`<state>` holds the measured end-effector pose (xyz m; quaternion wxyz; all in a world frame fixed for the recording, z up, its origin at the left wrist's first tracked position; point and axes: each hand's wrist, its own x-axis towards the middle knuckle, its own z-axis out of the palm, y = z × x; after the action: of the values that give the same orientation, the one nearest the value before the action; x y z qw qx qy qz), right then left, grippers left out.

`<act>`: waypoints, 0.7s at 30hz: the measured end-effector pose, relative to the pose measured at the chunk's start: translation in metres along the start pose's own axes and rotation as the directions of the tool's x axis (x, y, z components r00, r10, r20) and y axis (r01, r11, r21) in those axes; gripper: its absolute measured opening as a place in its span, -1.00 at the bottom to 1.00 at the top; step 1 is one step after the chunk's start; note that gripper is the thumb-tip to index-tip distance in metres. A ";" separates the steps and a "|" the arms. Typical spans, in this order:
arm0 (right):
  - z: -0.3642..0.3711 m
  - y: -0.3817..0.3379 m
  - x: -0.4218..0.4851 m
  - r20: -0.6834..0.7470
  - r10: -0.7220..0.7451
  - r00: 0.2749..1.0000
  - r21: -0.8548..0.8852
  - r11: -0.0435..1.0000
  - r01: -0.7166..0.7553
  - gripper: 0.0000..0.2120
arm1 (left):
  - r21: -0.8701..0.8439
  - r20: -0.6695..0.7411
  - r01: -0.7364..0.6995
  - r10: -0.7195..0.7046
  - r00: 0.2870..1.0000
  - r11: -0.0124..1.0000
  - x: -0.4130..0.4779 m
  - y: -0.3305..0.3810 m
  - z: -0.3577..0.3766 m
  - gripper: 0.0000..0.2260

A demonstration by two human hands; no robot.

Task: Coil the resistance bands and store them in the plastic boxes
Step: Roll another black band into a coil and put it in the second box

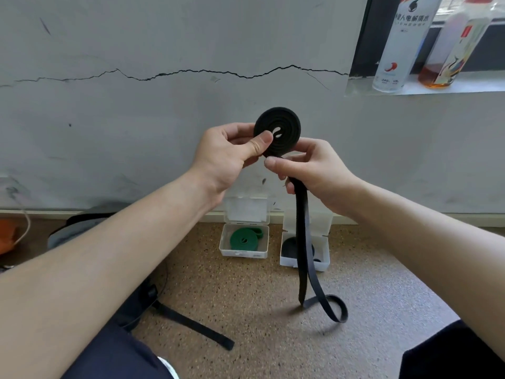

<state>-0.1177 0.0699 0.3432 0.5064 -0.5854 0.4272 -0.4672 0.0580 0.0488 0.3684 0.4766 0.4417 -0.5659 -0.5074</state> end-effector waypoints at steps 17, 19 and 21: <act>-0.012 -0.003 -0.002 0.033 -0.012 0.999 -0.135 0.991 0.016 -0.88 | 0.329 0.136 -0.206 0.170 0.976 0.921 -0.004 0.010 0.001 -0.79; -0.009 -0.002 -0.002 0.004 -0.004 1.000 -0.028 1.000 0.004 -0.91 | 0.002 0.095 -0.042 0.042 0.995 0.999 -0.009 0.000 0.009 -0.73; -0.004 0.000 -0.001 -0.022 0.009 1.000 0.054 0.999 -0.008 -0.94 | -0.127 0.063 0.025 -0.017 0.998 0.992 -0.011 -0.007 0.016 -0.68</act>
<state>-0.1217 0.0704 0.3430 0.5193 -0.5645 0.4225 -0.4828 0.0442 0.0612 0.3596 0.4809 0.4004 -0.5419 -0.5610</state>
